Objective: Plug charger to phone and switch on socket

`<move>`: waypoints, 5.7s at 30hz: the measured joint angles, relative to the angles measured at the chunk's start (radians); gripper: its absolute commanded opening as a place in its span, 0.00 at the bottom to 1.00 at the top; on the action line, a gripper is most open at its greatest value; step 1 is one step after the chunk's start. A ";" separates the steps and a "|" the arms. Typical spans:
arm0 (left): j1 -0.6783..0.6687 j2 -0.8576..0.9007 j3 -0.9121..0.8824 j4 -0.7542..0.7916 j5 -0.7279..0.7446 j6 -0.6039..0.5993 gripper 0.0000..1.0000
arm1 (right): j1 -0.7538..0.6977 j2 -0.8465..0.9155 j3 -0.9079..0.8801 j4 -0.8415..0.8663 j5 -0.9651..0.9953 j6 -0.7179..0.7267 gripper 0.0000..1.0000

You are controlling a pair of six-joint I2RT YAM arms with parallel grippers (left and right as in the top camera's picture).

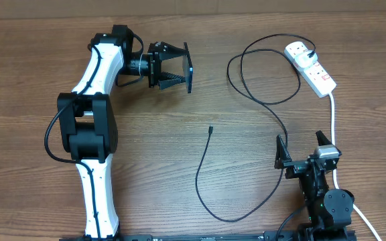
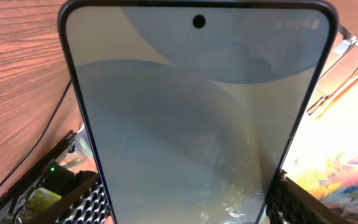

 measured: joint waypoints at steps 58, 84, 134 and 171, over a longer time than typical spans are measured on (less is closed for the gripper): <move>0.000 0.000 0.000 -0.240 -0.394 0.145 0.59 | 0.000 0.000 0.000 0.001 0.030 -0.004 1.00; 0.000 0.000 0.000 -0.240 -0.372 0.161 0.59 | 0.000 -0.001 0.042 0.487 -0.538 0.118 1.00; 0.000 0.004 0.000 -0.251 -0.302 0.164 0.58 | 0.429 1.254 0.974 -0.263 -0.285 0.568 1.00; 0.000 0.010 0.000 -0.286 -0.289 0.163 0.58 | 0.554 1.413 0.975 -0.236 0.082 0.782 1.00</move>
